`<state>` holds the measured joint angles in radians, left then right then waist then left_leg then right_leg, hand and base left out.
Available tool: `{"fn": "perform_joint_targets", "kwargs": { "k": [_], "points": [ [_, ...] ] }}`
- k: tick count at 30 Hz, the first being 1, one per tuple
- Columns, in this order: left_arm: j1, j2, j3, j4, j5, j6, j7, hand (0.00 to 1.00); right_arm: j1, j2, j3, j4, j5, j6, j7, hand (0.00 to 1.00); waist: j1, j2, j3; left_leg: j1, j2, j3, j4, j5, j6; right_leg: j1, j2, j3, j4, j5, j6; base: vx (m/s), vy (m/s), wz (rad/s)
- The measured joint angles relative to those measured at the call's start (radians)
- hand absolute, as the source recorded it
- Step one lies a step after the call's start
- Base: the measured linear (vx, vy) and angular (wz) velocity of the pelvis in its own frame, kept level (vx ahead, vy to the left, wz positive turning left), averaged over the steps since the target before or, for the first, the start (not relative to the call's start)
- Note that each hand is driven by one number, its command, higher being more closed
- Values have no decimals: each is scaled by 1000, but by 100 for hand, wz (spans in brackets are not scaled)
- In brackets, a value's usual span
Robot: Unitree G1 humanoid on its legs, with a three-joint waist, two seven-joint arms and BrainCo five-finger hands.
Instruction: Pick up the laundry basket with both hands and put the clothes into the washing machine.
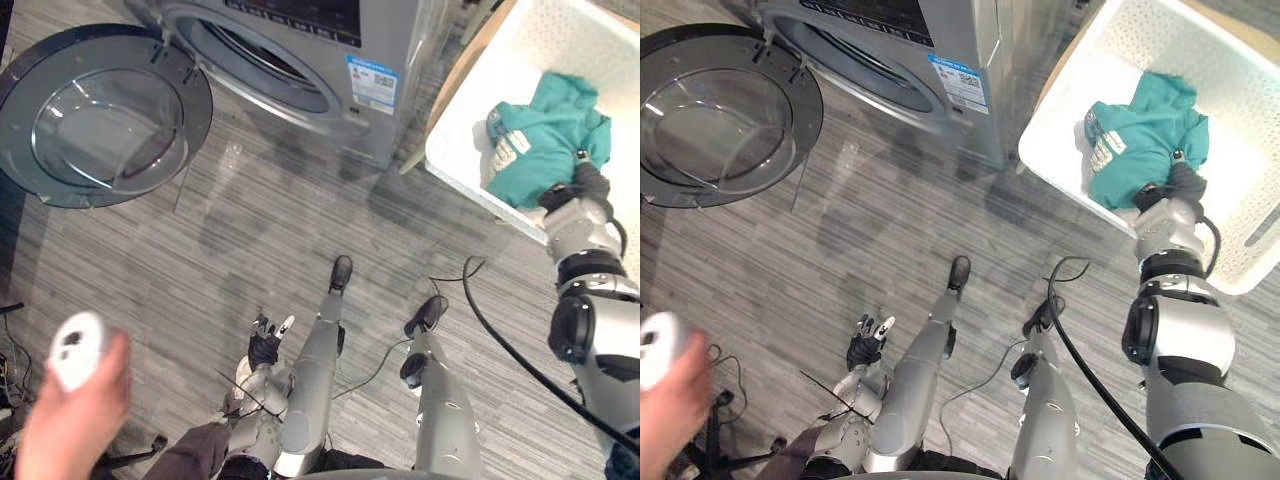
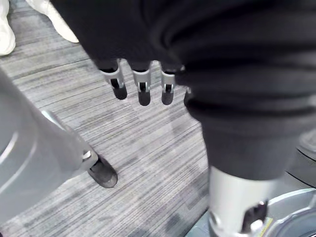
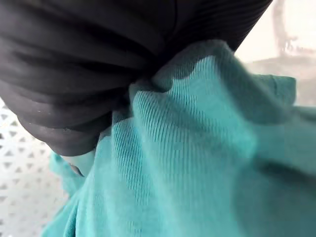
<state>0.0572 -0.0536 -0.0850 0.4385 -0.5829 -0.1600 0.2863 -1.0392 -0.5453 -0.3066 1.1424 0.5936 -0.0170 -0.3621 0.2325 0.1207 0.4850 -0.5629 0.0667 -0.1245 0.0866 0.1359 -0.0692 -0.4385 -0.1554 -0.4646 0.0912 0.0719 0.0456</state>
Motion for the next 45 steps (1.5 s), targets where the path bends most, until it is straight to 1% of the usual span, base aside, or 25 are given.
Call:
{"fn": "perform_joint_targets", "kwargs": {
  "k": [3, 6, 7, 9, 10, 14, 17, 19, 21, 23, 24, 25, 27, 28, 30, 32, 33, 35, 36, 37, 40, 42, 43, 44, 45],
  "points": [
    [0, 1, 1, 4, -8, 3, 2, 0, 7, 9, -2, -77, 13, -18, -14, 100, -6, 0, 0, 38, 0, 1, -47, 27, 0, 11, -7, -1, 20, -7, 1, -32, -12, 7],
    [1, 2, 7, 12, -15, 14, 4, 0, 8, 27, -10, -182, 26, -47, -34, 100, -20, -4, -1, 77, 0, -1, -73, 42, 0, 29, -14, -2, 42, -18, -1, -42, -29, 5],
    [1, 5, 10, 23, -16, 20, 5, 0, 13, 43, -8, -242, 33, -58, -45, 100, -30, -11, -4, 99, -1, 3, -86, 46, 1, 33, -22, 3, 67, -31, 1, -43, -33, 0],
    [1, 12, 12, 24, -16, 21, 5, 0, 23, 58, -8, -305, 42, -66, -51, 100, -35, -20, -9, 107, -1, 6, -88, 46, 2, 33, -24, 8, 82, -38, 0, -42, -42, -4],
    [3, 22, 14, 25, -16, 24, 6, 0, 27, 79, -6, -366, 44, -82, -55, 100, -44, -34, -15, 116, 1, 9, -90, 46, 2, 33, -25, 11, 94, -44, -3, -36, -51, -3],
    [5, 27, 18, 25, -16, 28, 7, 0, 29, 96, 10, -492, 42, -107, -73, 100, -55, -55, -20, 153, 0, 21, -106, 49, 0, 35, -38, 27, 139, -65, -4, -32, -59, -6],
    [10, 27, 43, 23, -16, 36, 8, 0, 78, 118, 11, -633, 32, -131, -78, 100, -64, -72, -22, 199, -3, 26, -123, 54, 1, 54, -52, 30, 184, -96, -3, -7, -66, 4],
    [21, 34, 58, 23, -16, 42, 11, 0, 135, 175, 14, -753, 20, -136, -79, 100, -73, -104, -28, 218, -4, 35, -124, 53, 1, 58, -56, 41, 204, -111, -4, 24, -55, -5],
    [26, 45, 58, 23, -16, 48, 17, 0, 191, 212, 36, -827, 14, -148, -78, 100, -84, -115, -34, 231, -5, 38, -125, 53, 1, 67, -58, 44, 210, -117, 0, 34, -47, -2],
    [33, 46, 76, 24, -15, 57, 19, 0, 307, 295, 91, -956, 2, -162, -66, 100, -90, -134, -45, 261, -13, 49, -131, 47, 0, 77, -64, 56, 226, -129, 1, 41, -41, -12],
    [33, 45, 83, 24, -15, 63, 19, 0, 340, 317, 107, -983, 1, -163, -58, 100, -93, -135, -46, 270, -15, 49, -131, 46, 1, 84, -66, 56, 229, -132, 2, 39, -24, 0],
    [37, 43, 96, 26, -13, 70, 19, 0, 415, 360, 140, -1038, -3, -163, -40, 100, -107, -140, -48, 287, -19, 52, -131, 39, 4, 98, -72, 55, 236, -145, 4, 30, -14, 4],
    [54, 40, 118, 26, -11, 79, 18, 0, 563, 440, 213, -1138, -18, -161, -8, 100, -111, -158, -66, 311, -23, 64, -131, 21, 11, 109, -77, 64, 247, -159, 4, 40, -29, -8],
    [55, 39, 128, 26, -11, 83, 18, 0, 601, 458, 239, -1161, -22, -160, 2, 100, -112, -163, -69, 320, -22, 70, -131, 18, 11, 114, -78, 67, 249, -162, 4, 47, -46, -18],
    [68, 40, 137, 30, -1, 99, 17, 0, 735, 509, 361, -1211, -25, -151, 53, 100, -119, -185, -92, 369, -21, 100, -129, -5, 13, 142, -76, 89, 256, -177, 4, 59, -67, -26],
    [85, 40, 138, 31, 11, 107, 14, 0, 783, 519, 406, -1225, -32, -141, 86, 100, -134, -192, -125, 373, -21, 104, -126, -12, 12, 144, -75, 95, 253, -179, 4, 67, -54, -20],
    [99, 39, 146, 31, 25, 114, 3, 0, 827, 524, 450, -1245, -40, -126, 123, 100, -142, -198, -139, 401, -20, 114, -122, -25, 10, 163, -71, 107, 248, -181, 8, 78, -52, -20],
    [110, 38, 149, 36, 37, 119, -4, 0, 871, 526, 483, -1249, -48, -123, 154, 100, -145, -199, -170, 425, -16, 132, -122, -39, 11, 182, -64, 119, 235, -182, 8, 74, -46, -26],
    [126, 38, 156, 41, 46, 122, -9, 0, 906, 527, 505, -1249, -47, -111, 179, 100, -160, -200, -202, 438, -16, 137, -121, -43, 12, 198, -61, 123, 224, -182, 10, 106, -43, -24],
    [140, 37, 158, 42, 47, 129, -21, 0, 936, 527, 522, -1250, -47, -102, 200, 100, -165, -198, -223, 456, -14, 145, -117, -53, 9, 214, -56, 130, 215, -182, 12, 116, -37, -22],
    [155, 28, 158, 42, 49, 134, -27, 0, 988, 521, 544, -1250, -45, -82, 235, 100, -167, -187, -252, 468, -8, 159, -63, -97, 11, 257, -44, 143, 182, -177, 18, 97, -19, -19],
    [168, 14, 166, 40, 48, 132, -36, 0, 1002, 516, 564, -1249, -44, -72, 238, 100, -163, -176, -262, 463, 4, 173, 11, -145, 12, 287, -32, 157, 162, -173, 21, 54, 23, -20],
    [173, 5, 167, 40, 47, 132, -42, 0, 1002, 516, 584, -1249, -34, -68, 240, 100, -164, -167, -265, 452, 11, 178, 70, -175, 4, 299, -26, 165, 161, -175, 22, 47, 30, -24],
    [175, 2, 168, 39, 46, 132, -44, 0, 1001, 515, 594, -1249, -32, -66, 242, 100, -163, -162, -267, 442, 18, 176, 104, -188, -8, 303, -24, 170, 161, -175, 22, 22, 18, -22],
    [179, -1, 170, 28, 46, 131, -45, 0, 1001, 517, 607, -1249, -32, -62, 249, 100, -163, -162, -267, 415, 24, 173, 177, -193, -10, 306, -26, 181, 163, -176, 20, -1, 9, -18]
  ]
}}
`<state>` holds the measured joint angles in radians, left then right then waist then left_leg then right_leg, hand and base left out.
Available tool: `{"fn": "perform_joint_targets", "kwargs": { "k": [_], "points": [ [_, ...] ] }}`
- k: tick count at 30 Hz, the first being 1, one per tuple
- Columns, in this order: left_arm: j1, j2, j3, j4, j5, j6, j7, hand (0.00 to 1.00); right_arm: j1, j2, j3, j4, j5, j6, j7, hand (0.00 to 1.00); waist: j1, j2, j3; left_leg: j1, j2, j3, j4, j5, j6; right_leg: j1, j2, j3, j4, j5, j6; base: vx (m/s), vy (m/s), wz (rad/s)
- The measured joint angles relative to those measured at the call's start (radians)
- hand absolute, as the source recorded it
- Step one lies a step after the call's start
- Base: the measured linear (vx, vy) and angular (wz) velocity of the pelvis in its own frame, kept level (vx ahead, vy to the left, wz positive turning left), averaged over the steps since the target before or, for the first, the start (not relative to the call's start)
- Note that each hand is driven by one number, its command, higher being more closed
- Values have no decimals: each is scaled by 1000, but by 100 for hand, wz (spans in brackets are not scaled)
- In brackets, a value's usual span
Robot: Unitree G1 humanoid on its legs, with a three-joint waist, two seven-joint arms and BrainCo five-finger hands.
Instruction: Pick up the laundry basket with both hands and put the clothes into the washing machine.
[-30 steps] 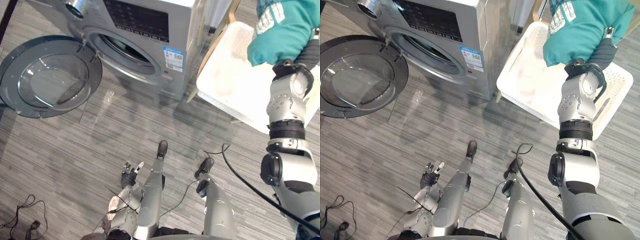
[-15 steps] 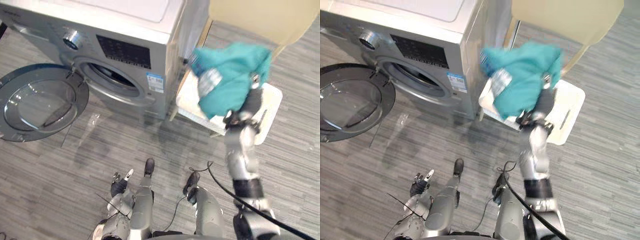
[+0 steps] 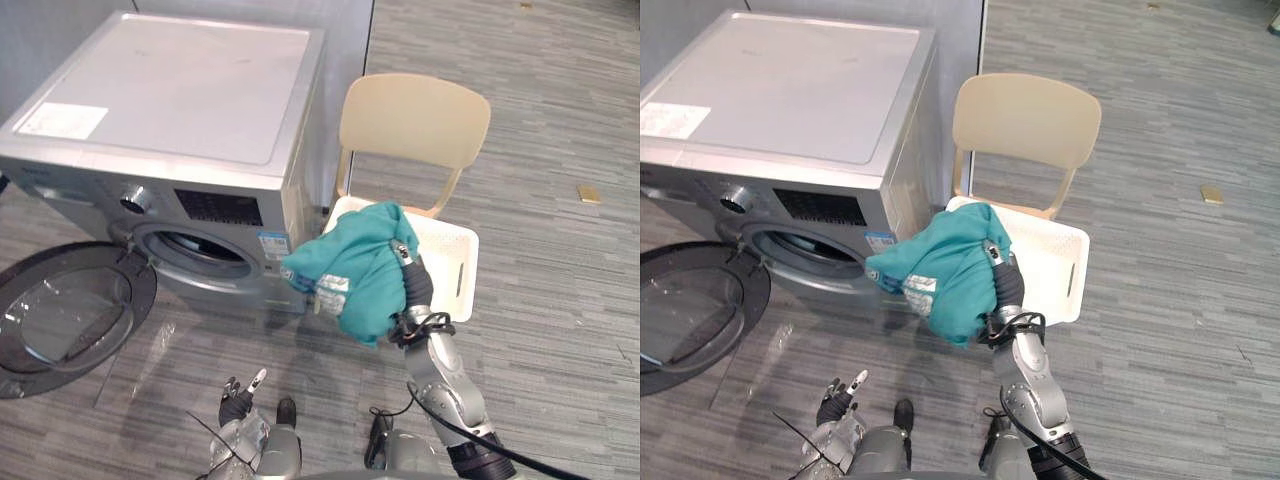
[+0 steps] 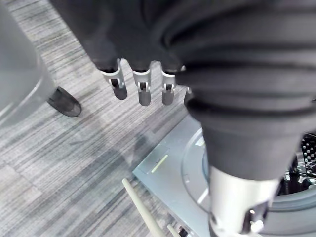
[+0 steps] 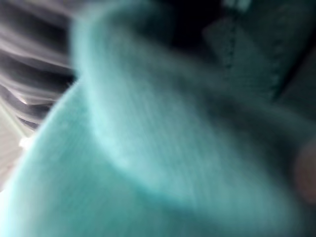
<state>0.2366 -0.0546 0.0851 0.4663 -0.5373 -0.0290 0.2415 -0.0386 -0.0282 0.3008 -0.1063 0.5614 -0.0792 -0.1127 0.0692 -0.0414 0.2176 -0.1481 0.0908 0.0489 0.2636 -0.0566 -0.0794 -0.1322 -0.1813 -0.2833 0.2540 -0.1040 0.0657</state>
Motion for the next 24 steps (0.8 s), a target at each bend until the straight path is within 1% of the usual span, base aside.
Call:
{"fn": "perform_joint_targets", "kwargs": {
  "k": [1, 2, 3, 4, 5, 6, 7, 8, 9, 10, 11, 12, 13, 14, 15, 16, 17, 18, 19, 20, 21, 22, 23, 24],
  "points": [
    [2, -2, 2, -6, 0, -1, 0, 0, 0, -1, 15, 0, 0, 1, 4, 100, 0, 0, 0, -14, 0, 2, 37, 0, 0, 1, -9, 12, 2, -4, -6, -17, 49, -28],
    [6, -1, 16, -15, 0, -7, 0, 0, -3, -5, 37, 0, 1, 2, 7, 100, 1, -5, -2, -55, -2, 4, 133, 1, 3, 2, -29, 37, 10, -5, -14, -8, 69, -25],
    [8, -5, 24, -21, 0, -9, 1, 0, -6, -8, 45, -1, 2, 2, 9, 100, -1, -8, -1, -79, 1, 4, 191, -4, 11, -3, -38, 41, 18, -4, -14, -22, 125, -42],
    [14, -4, 33, -28, 0, -15, 2, 0, -11, -9, 53, -2, 2, 2, 9, 100, -1, -4, -5, -127, 54, 9, 339, -46, 70, -29, -47, 58, 51, -1, -11, -17, 150, -42],
    [19, -4, 35, -27, 0, -15, 6, 0, -12, -10, 49, -2, 8, 2, 8, 100, -7, -5, -7, -141, 122, 5, 390, -51, 75, -46, -62, 77, 70, -5, -5, -31, 168, -35],
    [18, -4, 36, -27, 0, -16, 7, 0, -12, -11, 41, -2, 8, 1, 6, 100, -16, -11, -4, -145, 152, 4, 380, -50, 76, -51, -77, 83, 78, -9, 0, -13, 203, 8],
    [17, -4, 33, -27, 1, -18, 10, 0, -14, -11, 18, -2, 8, -1, 1, 100, -42, -12, -9, -139, 204, -7, 324, -42, 73, -66, -115, 80, 100, -18, 20, -12, 281, 47],
    [18, -4, 31, -27, 1, -19, 18, 0, -21, -13, 0, -2, 7, -4, -8, 100, -60, -10, -10, -132, 243, -26, 242, -27, 52, -89, -157, 80, 140, -34, 45, -13, 331, 56],
    [17, -4, 28, -27, 1, -19, 24, 0, -23, -14, -8, -2, 7, -6, -14, 100, -61, -7, -12, -127, 256, -31, 201, -17, 35, -103, -179, 82, 163, -40, 62, -20, 425, 57],
    [19, -5, 17, -30, 1, -19, 29, 0, -23, -20, -21, -2, 7, -7, -21, 100, -61, 1, -17, -111, 279, -44, 127, 13, -12, -123, -222, 82, 202, -49, 102, -10, 398, 48],
    [20, -5, -3, -36, 1, -19, 34, 0, -23, -24, -24, -2, 6, -7, -23, 100, -59, 18, -27, -91, 288, -44, 80, 34, -45, -131, -248, 82, 212, -45, 133, 3, 735, 42],
    [39, -6, -33, -50, 2, -19, 35, 0, -24, -24, -22, -4, -5, -6, -24, 100, -53, 54, -48, -58, 293, -16, 35, 69, -103, -131, -263, 80, 196, -21, 183, 7, 696, 23],
    [47, -12, -44, -61, 3, -19, 35, 0, -24, -19, -22, -5, -8, -5, -25, 100, -55, 74, -61, -46, 295, 18, 17, 5, -189, -126, -267, 79, 179, -4, 188, -4, 888, 34],
    [19, 11, -38, -75, 5, -22, 36, 0, -15, 31, -26, 2, -14, 4, -40, 100, -50, 7, -52, -80, 217, 47, 81, -33, -172, -88, -338, 82, 92, 70, 162, -18, 720, 30],
    [18, 20, -35, -95, 14, -37, 43, 0, -14, 52, -9, -7, -22, 18, -39, 100, -44, 0, -60, -142, 203, 33, 193, -106, -165, -35, -338, 45, -34, 228, 149, -34, 710, 22],
    [17, 20, -36, -95, 24, -36, 42, 0, -11, 62, 0, -16, -25, 22, -39, 100, -40, 1, -61, -161, 200, 33, 244, -144, -149, -9, -338, 39, -91, 314, 147, -62, 716, -17],
    [6, 21, -37, -90, 41, -34, 41, 0, -3, 76, 12, -39, -25, 23, -40, 100, -33, 1, -63, -174, 176, 55, 315, -202, -100, 28, -346, 45, -206, 498, 76, -70, 611, -30],
    [5, 19, -36, -82, 53, -34, 36, 0, -3, 76, 19, -41, -25, 23, -38, 100, -26, 5, -65, -173, 166, 80, 325, -218, -73, 31, -349, 53, -261, 585, -18, -44, 677, -49],
    [-3, 19, -33, -63, 83, -34, 22, 0, -9, 69, 24, -41, -31, 24, -37, 100, -19, 13, -72, -165, 164, 122, 325, -229, -34, -23, -347, 61, -149, 545, -20, 3, 577, -46],
    [-1, 24, -32, -65, 101, -35, 20, 0, -11, 69, 28, -41, -37, 24, -37, 100, -22, 16, -74, -152, 150, 144, 312, -228, -13, -58, -330, 62, -4, 406, -19, 44, 606, -39],
    [3, 29, -28, -63, 121, -33, 20, 0, -10, 69, 29, -40, -42, 24, -36, 100, -27, 15, -75, -110, 118, 164, 262, -215, 21, -77, -269, 61, 197, 184, 23, 71, 552, -27],
    [8, 29, -24, -64, 122, -34, 21, 0, -10, 69, 30, -40, -43, 24, -34, 100, -26, 17, -75, -80, 102, 183, 226, -206, 36, -82, -222, 63, 278, 84, 23, 75, 396, -24],
    [13, 29, -24, -64, 122, -34, 20, 0, -9, 68, 30, -40, -42, 24, -31, 100, -27, 20, -76, -61, 93, 197, 202, -199, 47, -80, -183, 64, 322, 26, 20, 62, 315, -28],
    [21, 28, -25, -64, 122, -34, 20, 0, -4, 66, 28, -40, -42, 21, -19, 100, -31, 26, -80, -39, 75, 205, 162, -186, 63, -74, -103, 62, 373, -65, 34, 32, 192, -16]
  ]
}}
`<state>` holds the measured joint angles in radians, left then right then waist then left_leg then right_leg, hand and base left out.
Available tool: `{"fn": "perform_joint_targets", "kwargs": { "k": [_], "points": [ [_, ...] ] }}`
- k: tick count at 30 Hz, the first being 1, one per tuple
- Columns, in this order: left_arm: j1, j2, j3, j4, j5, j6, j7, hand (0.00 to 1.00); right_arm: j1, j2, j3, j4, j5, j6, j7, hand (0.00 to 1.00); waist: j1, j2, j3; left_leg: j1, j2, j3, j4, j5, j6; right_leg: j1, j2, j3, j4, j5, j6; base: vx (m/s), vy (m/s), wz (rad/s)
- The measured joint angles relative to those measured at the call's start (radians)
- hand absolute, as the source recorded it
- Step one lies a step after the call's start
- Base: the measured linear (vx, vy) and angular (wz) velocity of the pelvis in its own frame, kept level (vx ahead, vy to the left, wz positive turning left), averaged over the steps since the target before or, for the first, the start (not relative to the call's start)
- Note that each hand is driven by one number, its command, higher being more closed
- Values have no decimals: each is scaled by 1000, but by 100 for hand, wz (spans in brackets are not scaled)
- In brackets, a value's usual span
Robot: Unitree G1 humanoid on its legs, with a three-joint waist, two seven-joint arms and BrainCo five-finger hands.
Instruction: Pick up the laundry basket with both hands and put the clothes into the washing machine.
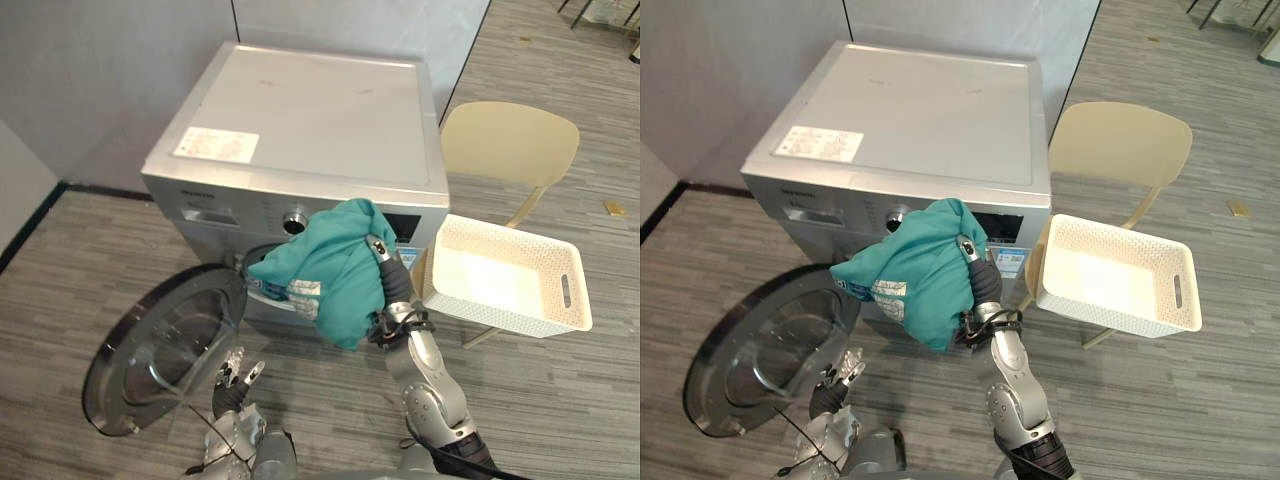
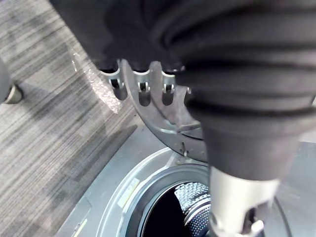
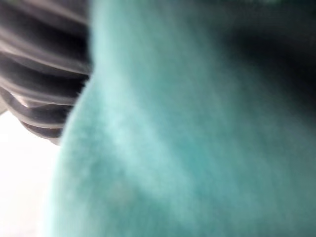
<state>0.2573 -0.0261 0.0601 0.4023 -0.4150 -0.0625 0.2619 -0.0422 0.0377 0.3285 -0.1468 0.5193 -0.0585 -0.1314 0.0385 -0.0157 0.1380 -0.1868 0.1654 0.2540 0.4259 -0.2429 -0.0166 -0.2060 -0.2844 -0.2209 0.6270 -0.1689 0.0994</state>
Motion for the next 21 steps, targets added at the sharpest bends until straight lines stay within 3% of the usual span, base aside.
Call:
{"fn": "perform_joint_targets", "kwargs": {
  "k": [1, 3, 4, 5, 6, 15, 19, 21],
  "points": [
    [0, 0, 0, 0, 0, 1, 0, 0, 6, -2, -2, 0, 0, -3, 3, 100, -3, 0, 0, 8, -10, 1, -17, 8, 7, 8, 39, -1, 4, -35, 6, 27, 187, -5],
    [1, -4, -14, 1, 1, 13, -5, 0, 43, -18, -8, 0, 1, -4, 5, 100, -13, -16, -10, 40, -56, 0, -84, 39, 22, 45, 178, -2, -90, -136, -14, 40, 105, 23],
    [5, -8, -15, 1, 6, 16, -10, 0, 52, -23, -8, 0, 1, -4, 6, 100, -16, -18, -11, 46, -69, 0, -94, 43, 24, 56, 196, 5, -143, -137, -30, 67, 44, 27],
    [6, -22, -17, 12, 18, 21, -22, 0, 64, -34, -8, 0, 2, -5, 6, 100, -21, -13, -16, 51, -95, -10, -101, 50, 27, 98, 203, 12, -234, -130, -104, 72, 30, 8],
    [6, -33, -19, 24, 21, 27, -23, 0, 78, -42, -10, 0, 5, -5, 6, 100, -18, 9, -25, 51, -95, -24, -114, 57, 26, 116, 214, 13, -273, -109, -114, 63, 25, 6],
    [71, -46, -40, -32, 35, 38, -45, 0, 174, -44, 36, -125, 20, -4, 45, 100, -10, 10, -39, 99, -115, -68, -246, 122, 10, 167, 216, -21, -370, -72, -109, 21, -4, 9],
    [77, -46, -48, -46, 34, 43, -45, 0, 173, -44, 51, -39, 9, 2, 45, 100, 7, 9, -33, 52, -116, -89, -217, 123, 10, 140, 213, -39, -365, -64, -108, -18, 13, 14],
    [73, -46, -47, -81, 33, 42, -44, 0, 125, -43, 51, 49, -7, 10, 35, 100, 7, 12, 11, 0, -115, -105, -165, 122, 12, 104, 207, -52, -327, -64, -108, -84, 36, 22]
  ]
}}
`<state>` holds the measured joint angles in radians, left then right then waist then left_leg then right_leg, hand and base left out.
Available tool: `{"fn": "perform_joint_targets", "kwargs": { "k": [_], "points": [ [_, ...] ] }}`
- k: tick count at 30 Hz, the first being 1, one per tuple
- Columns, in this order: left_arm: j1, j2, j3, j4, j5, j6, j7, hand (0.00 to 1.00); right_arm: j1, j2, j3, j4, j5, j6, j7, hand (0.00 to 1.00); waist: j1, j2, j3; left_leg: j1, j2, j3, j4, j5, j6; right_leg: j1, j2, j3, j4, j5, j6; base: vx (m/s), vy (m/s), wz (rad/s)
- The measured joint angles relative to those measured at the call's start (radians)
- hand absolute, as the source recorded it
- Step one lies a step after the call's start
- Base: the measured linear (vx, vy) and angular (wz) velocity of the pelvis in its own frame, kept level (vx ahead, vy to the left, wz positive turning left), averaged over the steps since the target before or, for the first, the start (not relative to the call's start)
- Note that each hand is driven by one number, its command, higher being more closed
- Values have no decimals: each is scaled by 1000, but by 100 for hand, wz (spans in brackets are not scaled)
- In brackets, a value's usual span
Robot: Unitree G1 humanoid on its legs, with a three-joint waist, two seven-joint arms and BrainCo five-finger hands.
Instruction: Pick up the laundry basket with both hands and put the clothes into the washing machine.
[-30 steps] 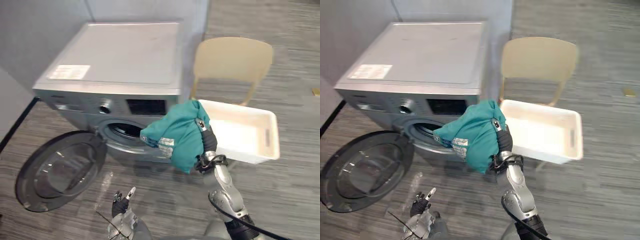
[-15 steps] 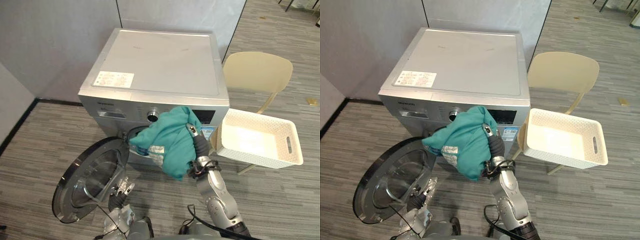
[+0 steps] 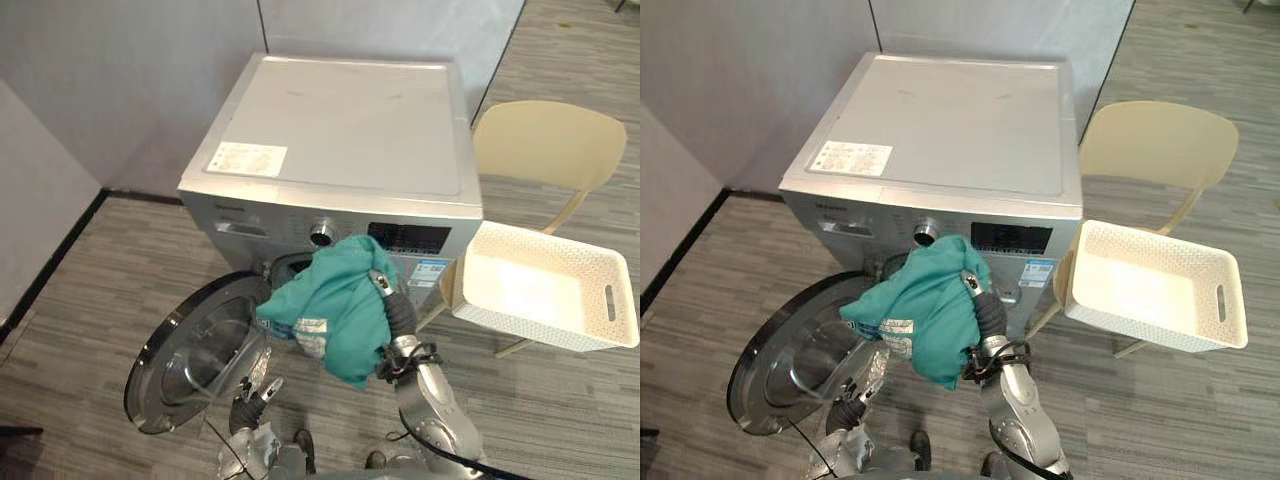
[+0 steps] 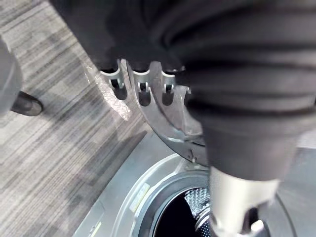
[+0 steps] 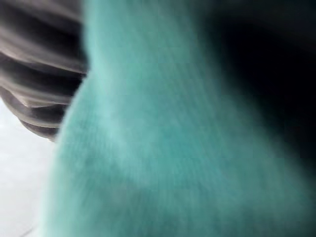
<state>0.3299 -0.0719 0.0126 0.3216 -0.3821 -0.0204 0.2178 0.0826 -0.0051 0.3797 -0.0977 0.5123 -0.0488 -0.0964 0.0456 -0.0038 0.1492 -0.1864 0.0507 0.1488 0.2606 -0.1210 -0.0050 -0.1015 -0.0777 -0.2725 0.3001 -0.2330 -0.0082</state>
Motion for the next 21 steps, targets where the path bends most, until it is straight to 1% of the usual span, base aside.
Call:
{"fn": "perform_joint_targets", "kwargs": {
  "k": [1, 2, 3, 4, 6, 7, 9, 10, 12, 13, 14, 15, 16, 18, 19, 20, 21],
  "points": [
    [-1, 0, 0, -9, -1, -1, 0, 0, -16, 0, 0, 23, -13, 4, -7, 100, 0, 2, 15, -14, 1, -5, 17, -1, 1, -11, -2, -2, 14, 0, 0, -131, 39, 21],
    [-1, 0, 0, -30, -2, -1, 0, 0, -58, -1, -4, 85, -38, 14, -20, 100, 3, 12, 52, -54, 6, -13, 70, -9, 11, -40, -6, -4, 56, -4, 0, -155, 48, 16],
    [-1, 0, 1, -54, -3, -2, 1, 0, -102, 0, -12, 140, -61, 22, -38, 100, 13, 20, 83, -94, 8, -13, 125, -23, 19, -79, -16, -3, 112, -24, -2, -175, 51, 12],
    [-2, 0, 0, -68, -5, -4, 1, 0, -124, 0, -20, 167, -76, 26, -47, 100, 22, 24, 97, -115, 8, -14, 155, -36, 22, -100, -23, -3, 146, -41, -1, -221, 62, 10],
    [-5, 0, 4, -117, -20, -17, 3, 0, -225, 6, -66, 271, -93, 35, -98, 100, 29, 43, 161, -202, 10, -26, 294, -108, 27, -183, -50, -2, 301, -120, -4, -231, 57, 16],
    [-5, 0, 5, -123, -21, -21, 3, 0, -248, 10, -81, 290, -93, 38, -106, 100, 32, 46, 175, -223, 11, -28, 329, -124, 27, -205, -57, 0, 339, -136, -5, -237, 60, 13],
    [-6, 0, 8, -127, -43, -28, 3, 0, -303, 16, -158, 323, -95, 40, -149, 100, 52, 49, 204, -320, 9, -32, 449, -169, 27, -304, -84, 12, 475, -187, -5, -230, 65, 6],
    [-6, 0, 8, -127, -49, -29, 4, 0, -316, 17, -178, 323, -95, 40, -161, 100, 55, 50, 211, -344, 9, -34, 475, -176, 27, -327, -88, 14, 503, -195, -5, -164, 50, 9],
    [-6, 0, 9, -127, -72, -30, 7, 0, -382, 16, -267, 342, -100, 37, -199, 100, 57, 53, 234, -433, 8, -45, 562, -199, 31, -408, -103, 15, 594, -226, -7, -130, 42, 9],
    [-8, 0, 9, -127, -83, -32, 9, 0, -405, 15, -290, 358, -100, 35, -210, 100, 56, 53, 242, -451, 8, -46, 582, -200, 33, -425, -106, 17, 614, -232, -7, -104, 40, 8],
    [-12, 0, 7, -127, -96, -34, 12, 0, -435, 5, -326, 377, -99, 35, -228, 100, 59, 54, 253, -477, 7, -48, 607, -201, 39, -450, -114, 17, 644, -238, -9, -74, 32, 8],
    [-19, 0, 5, -127, -108, -35, 17, 0, -467, -5, -363, 399, -98, 34, -241, 100, 67, 56, 264, -505, 5, -52, 633, -206, 42, -477, -119, 18, 672, -246, -11, -99, 37, 7],
    [-31, 1, -4, -126, -118, -38, 23, 0, -502, -33, -409, 419, -94, 33, -255, 100, 79, 63, 272, -551, 6, -58, 666, -210, 42, -519, -120, 19, 704, -252, -12, -99, 31, 6],
    [-39, 1, -4, -130, -122, -47, 23, 0, -565, -68, -463, 456, -83, 31, -273, 100, 80, 64, 282, -622, 4, -68, 706, -211, 43, -584, -129, 16, 749, -261, -13, -109, 25, 11],
    [-48, 1, -2, -133, -128, -61, 23, 0, -610, -108, -506, 485, -58, 27, -279, 100, 81, 71, 302, -660, 2, -75, 735, -212, 45, -617, -135, 12, 779, -267, -16, -82, 11, 14],
    [-52, 1, -2, -133, -129, -65, 24, 0, -626, -123, -518, 496, -49, 27, -281, 100, 80, 74, 308, -675, 0, -78, 745, -212, 46, -628, -137, 11, 789, -269, -16, -91, 9, 12],
    [-58, 1, 0, -133, -137, -75, 24, 0, -671, -158, -537, 525, -35, 27, -288, 100, 82, 78, 314, -717, -2, -86, 765, -212, 46, -666, -140, 7, 811, -270, -19, -58, 6, 7]
  ]
}}
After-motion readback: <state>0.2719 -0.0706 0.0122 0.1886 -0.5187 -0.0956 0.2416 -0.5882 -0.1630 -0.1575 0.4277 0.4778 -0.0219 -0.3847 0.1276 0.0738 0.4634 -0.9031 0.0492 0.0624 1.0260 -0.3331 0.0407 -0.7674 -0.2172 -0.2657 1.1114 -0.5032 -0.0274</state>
